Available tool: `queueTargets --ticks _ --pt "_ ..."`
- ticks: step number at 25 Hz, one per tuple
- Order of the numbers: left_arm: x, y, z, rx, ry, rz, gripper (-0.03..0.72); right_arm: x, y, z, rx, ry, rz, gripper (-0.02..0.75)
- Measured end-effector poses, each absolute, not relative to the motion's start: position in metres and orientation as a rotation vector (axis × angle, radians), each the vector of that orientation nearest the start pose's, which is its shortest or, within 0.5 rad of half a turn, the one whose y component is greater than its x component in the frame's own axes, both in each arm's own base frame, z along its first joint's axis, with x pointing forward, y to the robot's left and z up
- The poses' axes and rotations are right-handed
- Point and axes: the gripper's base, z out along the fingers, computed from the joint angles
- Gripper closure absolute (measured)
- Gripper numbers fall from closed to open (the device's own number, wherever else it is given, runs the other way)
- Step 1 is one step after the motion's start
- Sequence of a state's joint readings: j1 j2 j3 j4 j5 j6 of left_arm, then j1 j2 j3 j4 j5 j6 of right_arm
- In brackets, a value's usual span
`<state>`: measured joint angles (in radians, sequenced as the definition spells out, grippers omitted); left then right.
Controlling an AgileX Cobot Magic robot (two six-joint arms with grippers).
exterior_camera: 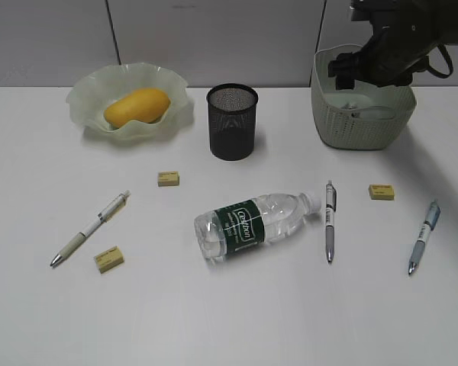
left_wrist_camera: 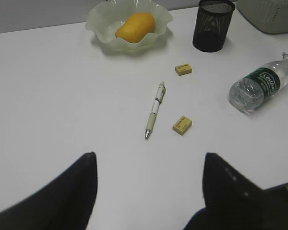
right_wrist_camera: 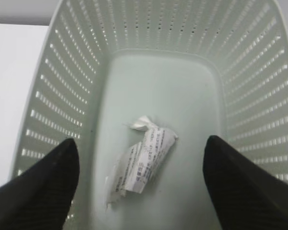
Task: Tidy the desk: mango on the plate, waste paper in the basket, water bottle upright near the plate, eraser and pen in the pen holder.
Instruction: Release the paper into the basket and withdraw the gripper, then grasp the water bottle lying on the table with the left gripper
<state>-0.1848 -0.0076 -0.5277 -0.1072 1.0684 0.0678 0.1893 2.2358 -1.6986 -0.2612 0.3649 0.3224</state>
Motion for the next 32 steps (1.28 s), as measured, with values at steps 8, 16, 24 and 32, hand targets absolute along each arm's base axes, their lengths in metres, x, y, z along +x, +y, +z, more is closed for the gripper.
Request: queueTargets --ticks 8,16,24,32 --pt "-0.011 -0.007 0.285 0.262 2.001 -0.202 0.169 0.478 0.08 0.207 -0.045 2.43 -0.015 0.162" --pt "-0.011 -0.007 0.285 0.262 2.001 -0.202 0.169 0.441 0.079 0.261 -0.102 2.567 0.035 0.165" --pt "-0.011 -0.006 0.285 0.261 2.001 -0.192 0.169 0.403 0.078 0.277 -0.265 2.838 0.055 0.165" --pt "-0.011 -0.005 0.284 0.263 2.001 -0.174 0.169 0.38 0.074 0.307 -0.275 2.823 0.058 0.166"
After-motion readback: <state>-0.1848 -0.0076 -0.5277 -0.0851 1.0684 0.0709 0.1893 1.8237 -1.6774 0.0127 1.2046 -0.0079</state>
